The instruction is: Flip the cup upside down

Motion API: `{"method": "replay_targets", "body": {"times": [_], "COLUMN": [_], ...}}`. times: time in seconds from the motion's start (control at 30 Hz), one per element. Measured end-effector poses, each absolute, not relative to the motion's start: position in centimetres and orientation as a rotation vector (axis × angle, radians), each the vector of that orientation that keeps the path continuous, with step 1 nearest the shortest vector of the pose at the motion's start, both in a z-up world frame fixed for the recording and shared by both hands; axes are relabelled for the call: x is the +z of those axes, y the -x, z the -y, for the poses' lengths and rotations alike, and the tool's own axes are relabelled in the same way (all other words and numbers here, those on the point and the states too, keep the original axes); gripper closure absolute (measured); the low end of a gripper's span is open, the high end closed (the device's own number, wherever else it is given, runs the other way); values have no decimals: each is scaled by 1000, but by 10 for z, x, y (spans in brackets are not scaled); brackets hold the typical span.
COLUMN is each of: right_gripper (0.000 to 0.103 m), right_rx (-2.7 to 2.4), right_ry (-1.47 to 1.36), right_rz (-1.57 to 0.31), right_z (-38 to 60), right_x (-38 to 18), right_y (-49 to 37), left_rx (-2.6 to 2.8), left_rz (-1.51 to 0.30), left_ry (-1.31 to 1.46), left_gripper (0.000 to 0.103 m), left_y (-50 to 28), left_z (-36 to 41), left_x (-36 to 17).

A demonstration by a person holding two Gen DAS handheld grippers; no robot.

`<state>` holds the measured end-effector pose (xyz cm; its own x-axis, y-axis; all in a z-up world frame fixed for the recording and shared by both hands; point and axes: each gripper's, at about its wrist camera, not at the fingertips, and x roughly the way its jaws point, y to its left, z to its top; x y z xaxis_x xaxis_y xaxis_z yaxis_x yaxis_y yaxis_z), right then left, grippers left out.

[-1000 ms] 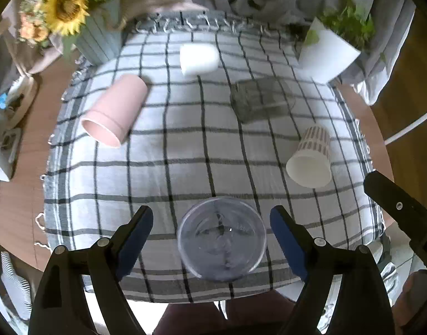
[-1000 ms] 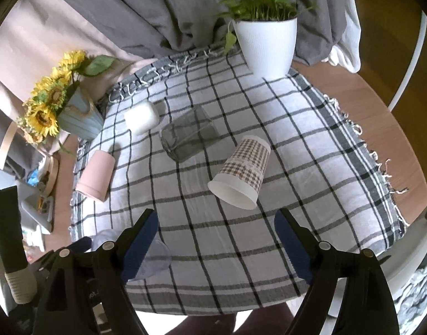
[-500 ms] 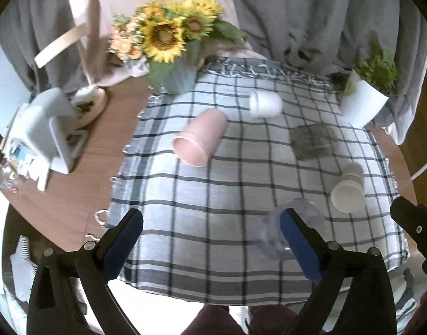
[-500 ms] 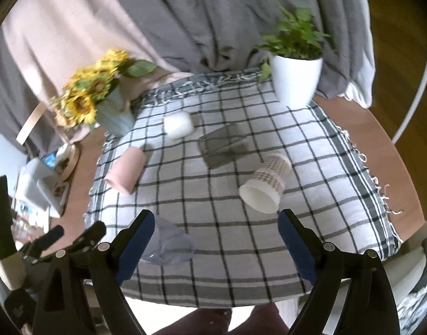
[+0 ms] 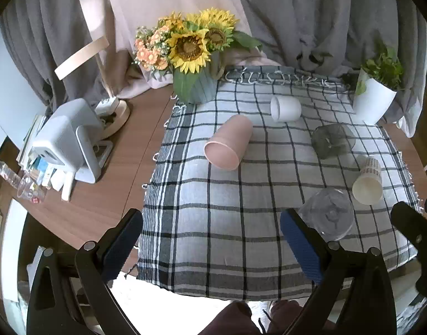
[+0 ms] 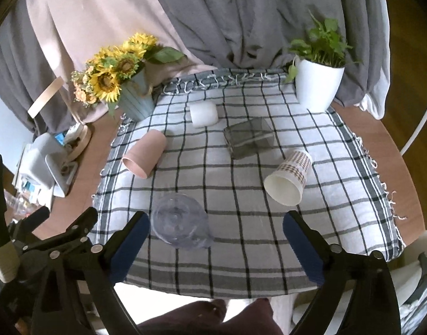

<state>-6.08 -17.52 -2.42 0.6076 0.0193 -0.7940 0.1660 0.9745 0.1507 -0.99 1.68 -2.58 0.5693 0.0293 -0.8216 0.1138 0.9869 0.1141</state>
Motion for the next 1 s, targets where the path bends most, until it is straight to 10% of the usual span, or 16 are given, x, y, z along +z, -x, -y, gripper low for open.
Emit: {"method": "replay_targets", "body": {"times": [1.0], "right_gripper": [1], "right_rx": [-149], "right_ry": [-213], "right_rz": [-848], "right_z": [148], "right_x": [-8], "right_y": [70], "left_rx": [-111], "left_rz": [-904], "left_ry": [-159], "left_gripper": [0], "left_y": [5], "left_z": [-33], "left_x": [-11]}}
